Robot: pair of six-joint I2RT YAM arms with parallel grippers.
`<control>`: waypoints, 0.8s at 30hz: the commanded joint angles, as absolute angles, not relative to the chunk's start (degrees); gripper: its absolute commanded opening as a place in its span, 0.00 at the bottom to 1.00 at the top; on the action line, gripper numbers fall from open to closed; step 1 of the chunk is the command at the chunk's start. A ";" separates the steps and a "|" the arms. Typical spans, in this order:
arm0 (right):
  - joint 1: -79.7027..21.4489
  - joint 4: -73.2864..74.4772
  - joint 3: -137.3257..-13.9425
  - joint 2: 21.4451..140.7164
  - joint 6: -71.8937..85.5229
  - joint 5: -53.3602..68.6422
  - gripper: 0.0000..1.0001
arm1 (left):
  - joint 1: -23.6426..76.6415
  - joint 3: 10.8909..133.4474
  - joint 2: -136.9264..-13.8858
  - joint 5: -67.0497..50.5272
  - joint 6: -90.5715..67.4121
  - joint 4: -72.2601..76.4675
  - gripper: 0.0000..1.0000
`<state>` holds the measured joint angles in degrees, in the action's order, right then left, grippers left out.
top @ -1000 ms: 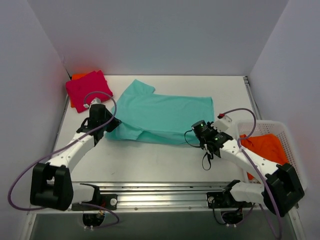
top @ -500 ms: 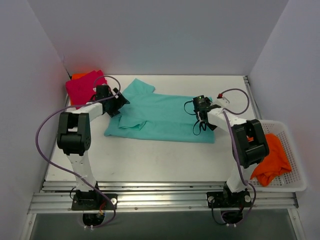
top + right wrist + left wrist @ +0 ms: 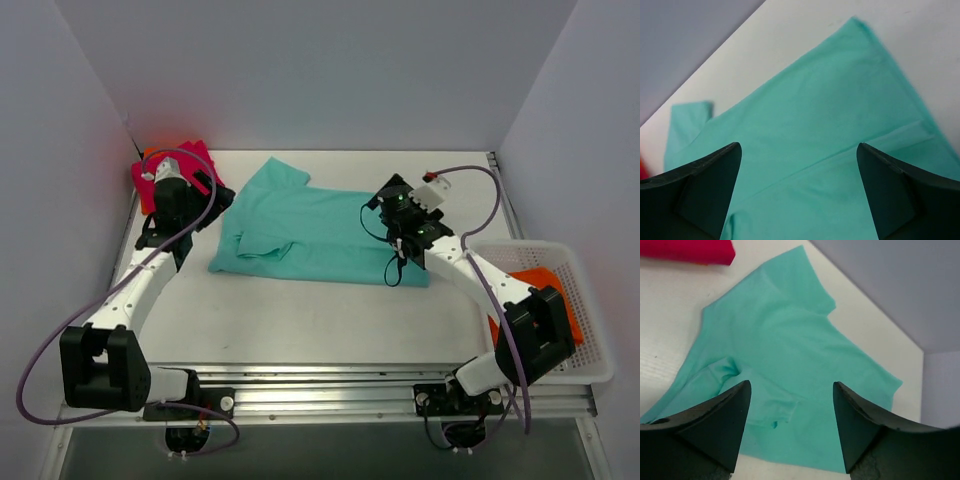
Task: Fold and stack the t-shirts
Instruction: Fold the flattened tshirt in 1/3 of the way
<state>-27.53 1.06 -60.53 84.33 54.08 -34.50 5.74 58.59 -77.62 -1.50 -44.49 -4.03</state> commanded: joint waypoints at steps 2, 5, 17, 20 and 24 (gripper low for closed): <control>-35.14 -13.97 -60.00 86.03 44.14 -23.56 0.95 | 7.29 48.53 -75.33 3.07 -45.44 -0.02 0.62; -41.30 -13.71 -66.94 92.97 42.54 -22.68 0.95 | 8.52 43.87 -75.84 3.69 -46.32 4.82 0.26; -48.60 -11.34 -84.11 115.04 44.29 -15.12 0.93 | 9.32 43.59 -88.41 2.02 -45.35 11.77 0.02; -49.65 -10.81 -84.55 115.93 45.08 -14.77 0.92 | 9.23 43.24 -89.65 1.84 -45.79 12.74 0.02; -50.80 -10.81 -83.32 116.37 46.23 -14.68 0.92 | 9.23 41.75 -90.00 1.67 -46.49 14.41 0.02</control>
